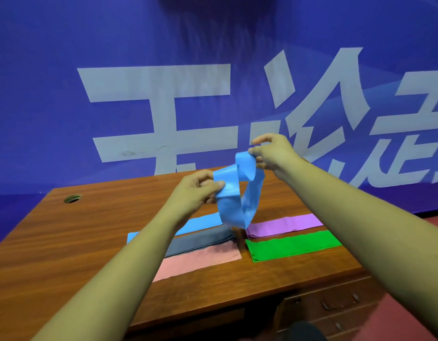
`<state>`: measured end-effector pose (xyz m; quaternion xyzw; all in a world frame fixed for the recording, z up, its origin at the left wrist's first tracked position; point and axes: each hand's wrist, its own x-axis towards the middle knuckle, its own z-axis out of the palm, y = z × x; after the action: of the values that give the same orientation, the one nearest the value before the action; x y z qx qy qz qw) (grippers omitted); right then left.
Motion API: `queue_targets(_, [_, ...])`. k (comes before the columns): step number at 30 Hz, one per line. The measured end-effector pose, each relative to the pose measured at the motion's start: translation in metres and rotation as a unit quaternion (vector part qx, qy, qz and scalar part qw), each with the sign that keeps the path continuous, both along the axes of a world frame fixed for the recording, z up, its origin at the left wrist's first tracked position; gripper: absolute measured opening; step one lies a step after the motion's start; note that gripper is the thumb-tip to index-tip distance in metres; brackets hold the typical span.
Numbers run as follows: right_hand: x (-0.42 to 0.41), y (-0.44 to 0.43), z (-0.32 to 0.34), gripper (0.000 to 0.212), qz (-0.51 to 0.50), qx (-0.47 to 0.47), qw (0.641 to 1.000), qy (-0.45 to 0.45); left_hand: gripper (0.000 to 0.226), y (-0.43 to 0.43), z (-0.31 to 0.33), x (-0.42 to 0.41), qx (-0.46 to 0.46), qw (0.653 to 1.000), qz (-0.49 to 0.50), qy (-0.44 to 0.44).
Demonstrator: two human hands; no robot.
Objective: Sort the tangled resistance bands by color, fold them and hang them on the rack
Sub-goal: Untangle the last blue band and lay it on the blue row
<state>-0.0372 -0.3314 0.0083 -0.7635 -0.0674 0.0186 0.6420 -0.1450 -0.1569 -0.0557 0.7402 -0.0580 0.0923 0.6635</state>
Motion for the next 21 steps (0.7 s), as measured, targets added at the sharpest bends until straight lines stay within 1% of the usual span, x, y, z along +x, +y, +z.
queue_targets(2, [-0.003, 0.0, -0.009, 0.027, 0.04, 0.007, 0.998, 0.041, 0.015, 0.0, 0.016, 0.005, -0.015, 0.999, 0.024, -0.017])
queue_targets(4, [-0.012, 0.004, -0.013, 0.027, 0.114, 0.027, 0.99, 0.079, 0.006, 0.001, 0.029, 0.011, -0.043, 0.998, 0.039, -0.022])
queue_targets(7, [-0.027, 0.01, -0.013, 0.032, 0.204, 0.01, 0.974, 0.095, 0.007, 0.006, 0.042, 0.02, -0.074, 0.994, 0.078, -0.021])
queue_targets(10, [-0.037, 0.017, -0.011, 0.037, 0.231, 0.009, 0.972, 0.04, 0.004, 0.012, 0.049, 0.025, -0.11, 0.988, 0.108, -0.013])
queue_targets(13, [-0.041, 0.022, -0.009, 0.032, 0.221, 0.043, 0.973, -0.043, 0.006, 0.016, 0.048, 0.024, -0.106, 0.988, 0.114, 0.008])
queue_targets(15, [-0.043, 0.025, -0.006, 0.033, 0.231, 0.05, 0.969, -0.074, 0.007, 0.02, 0.046, 0.022, -0.104, 0.987, 0.118, 0.023])
queue_targets(17, [-0.044, 0.028, -0.005, 0.031, 0.244, 0.021, 0.964, -0.105, 0.011, 0.024, 0.044, 0.019, -0.113, 0.986, 0.121, 0.024])
queue_targets(19, [-0.043, 0.033, -0.006, 0.022, 0.23, -0.029, 0.962, -0.143, 0.013, 0.028, 0.043, 0.018, -0.094, 0.987, 0.126, 0.02])
queue_targets(21, [-0.042, 0.039, -0.007, 0.017, 0.206, -0.049, 0.963, -0.167, 0.014, 0.031, 0.043, 0.016, -0.08, 0.988, 0.13, 0.014])
